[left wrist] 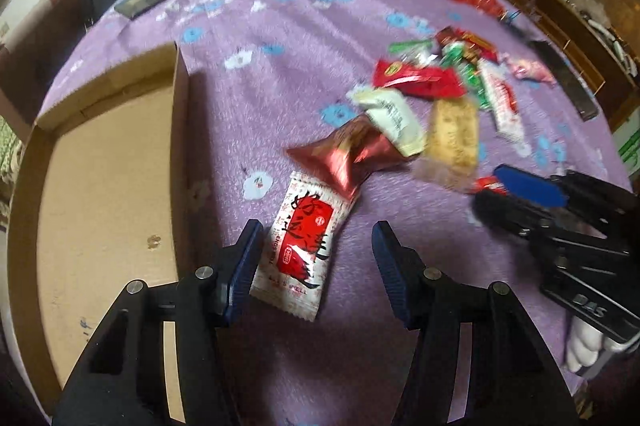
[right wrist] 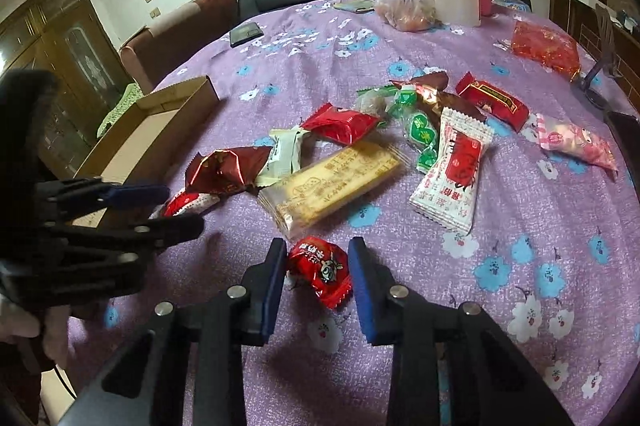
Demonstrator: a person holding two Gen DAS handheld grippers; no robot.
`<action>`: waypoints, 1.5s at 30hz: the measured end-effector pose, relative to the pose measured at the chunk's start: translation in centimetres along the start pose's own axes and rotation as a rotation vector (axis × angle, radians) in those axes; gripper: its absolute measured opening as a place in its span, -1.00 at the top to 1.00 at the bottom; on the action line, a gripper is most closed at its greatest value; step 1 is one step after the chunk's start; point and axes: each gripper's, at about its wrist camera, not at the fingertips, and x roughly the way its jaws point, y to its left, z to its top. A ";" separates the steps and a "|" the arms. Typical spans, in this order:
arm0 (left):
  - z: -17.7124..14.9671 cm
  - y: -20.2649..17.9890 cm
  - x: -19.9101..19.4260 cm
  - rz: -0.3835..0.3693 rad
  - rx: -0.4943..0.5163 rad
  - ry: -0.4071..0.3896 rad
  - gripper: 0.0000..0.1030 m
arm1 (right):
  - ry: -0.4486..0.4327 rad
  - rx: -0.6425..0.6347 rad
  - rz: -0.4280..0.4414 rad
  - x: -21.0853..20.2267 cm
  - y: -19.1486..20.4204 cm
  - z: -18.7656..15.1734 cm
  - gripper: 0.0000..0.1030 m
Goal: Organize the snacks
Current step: 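Grasp the white-and-red packet with the left tool while the right tool grasps a small red candy, then carry both snacks to the cardboard tray and open both tools to drop them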
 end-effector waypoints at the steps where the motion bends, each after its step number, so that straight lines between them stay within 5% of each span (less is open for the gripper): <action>1: 0.0 -0.1 0.0 0.016 0.011 0.010 -0.10 | 0.000 0.000 0.002 0.1 0.0 0.0 0.30; 3: -0.1 -0.2 0.0 -0.010 0.007 0.014 0.03 | -0.001 -0.001 0.004 0.3 0.1 0.2 0.30; 5: -0.3 -0.3 -0.2 -0.016 0.017 0.003 0.42 | -0.001 0.000 0.008 0.3 0.0 0.2 0.29; 9: -1.0 -0.8 -0.6 -0.027 0.014 -0.011 0.42 | -0.002 0.002 0.015 0.2 0.0 0.1 0.35; 11: -1.3 -0.8 -1.1 -0.053 -0.003 -0.017 0.44 | 0.006 0.001 0.026 0.2 0.0 0.1 0.54; 23: -3.2 2.5 -10.2 -0.279 -0.116 -0.156 0.43 | -0.024 -0.013 0.087 -4.0 1.5 -0.1 0.57; 27: -2.3 6.6 -14.0 -0.250 -0.161 -0.197 0.43 | -0.048 -0.026 0.150 -5.9 3.3 2.4 0.57; 30: -0.4 9.9 -15.4 -0.147 -0.190 -0.210 0.43 | -0.054 -0.038 0.217 -6.4 5.6 5.1 0.57; 37: 2.6 17.3 -11.0 -0.148 -0.359 -0.173 0.43 | -0.008 -0.060 0.303 -1.3 11.7 11.0 0.57; 45: 2.5 22.3 -1.6 -0.262 -0.565 -0.095 0.43 | 0.097 -0.135 0.191 9.1 16.4 13.0 0.57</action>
